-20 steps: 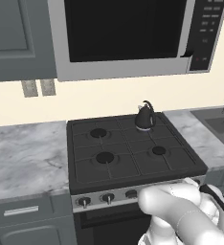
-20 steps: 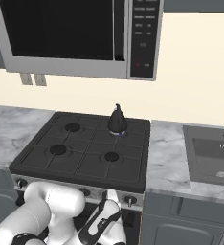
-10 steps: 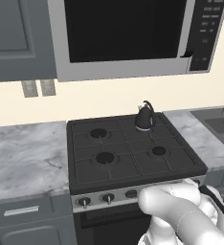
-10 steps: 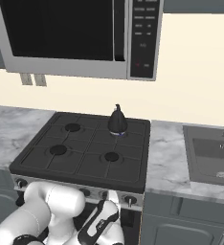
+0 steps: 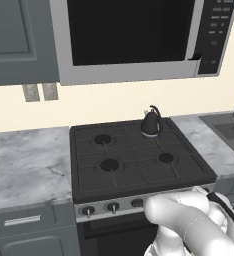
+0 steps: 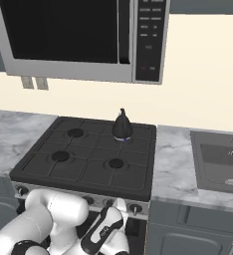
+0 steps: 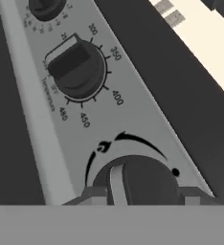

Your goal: Turn off the rear right burner of the stove.

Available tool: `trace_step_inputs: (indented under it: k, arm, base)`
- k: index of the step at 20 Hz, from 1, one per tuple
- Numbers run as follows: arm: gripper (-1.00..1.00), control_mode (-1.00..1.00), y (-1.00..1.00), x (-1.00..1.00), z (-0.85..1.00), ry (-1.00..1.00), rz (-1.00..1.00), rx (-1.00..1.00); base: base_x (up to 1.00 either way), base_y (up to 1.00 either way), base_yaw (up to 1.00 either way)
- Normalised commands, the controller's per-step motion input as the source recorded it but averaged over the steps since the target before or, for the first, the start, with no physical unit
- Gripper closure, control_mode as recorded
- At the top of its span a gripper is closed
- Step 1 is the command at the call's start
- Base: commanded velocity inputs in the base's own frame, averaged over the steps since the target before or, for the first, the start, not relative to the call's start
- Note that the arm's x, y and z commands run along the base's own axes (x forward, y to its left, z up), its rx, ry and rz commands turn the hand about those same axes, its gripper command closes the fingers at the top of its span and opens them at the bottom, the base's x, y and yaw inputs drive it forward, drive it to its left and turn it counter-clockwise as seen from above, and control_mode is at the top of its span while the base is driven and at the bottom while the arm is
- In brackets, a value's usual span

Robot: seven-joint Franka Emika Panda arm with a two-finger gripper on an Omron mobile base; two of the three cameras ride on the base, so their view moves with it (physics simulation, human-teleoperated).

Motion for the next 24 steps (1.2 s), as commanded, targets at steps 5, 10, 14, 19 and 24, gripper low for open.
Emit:
trace_step_inputs:
  k: [5, 10, 14, 19, 24]
  arm:
    - [1.0, -1.0, 0.35, 0.0, 0.0, 0.02, -0.11, 0.4]
    - [1.0, -1.0, 0.34, 0.0, 0.0, 0.0, -0.12, 0.44]
    - [1.0, -1.0, 0.35, 0.0, 0.01, 0.01, -0.14, 0.45]
    - [1.0, -1.0, 0.28, 0.0, 0.08, 0.07, -0.16, 0.46]
    - [1.0, -1.0, 0.23, 0.0, 0.11, 0.14, -0.16, 0.47]
  base:
    - [0.0, 0.0, 0.0]
    - [0.0, 0.0, 0.0]
    - [0.0, 0.0, 0.0]
    - [0.0, 0.0, 0.0]
    - [0.0, 0.0, 0.0]
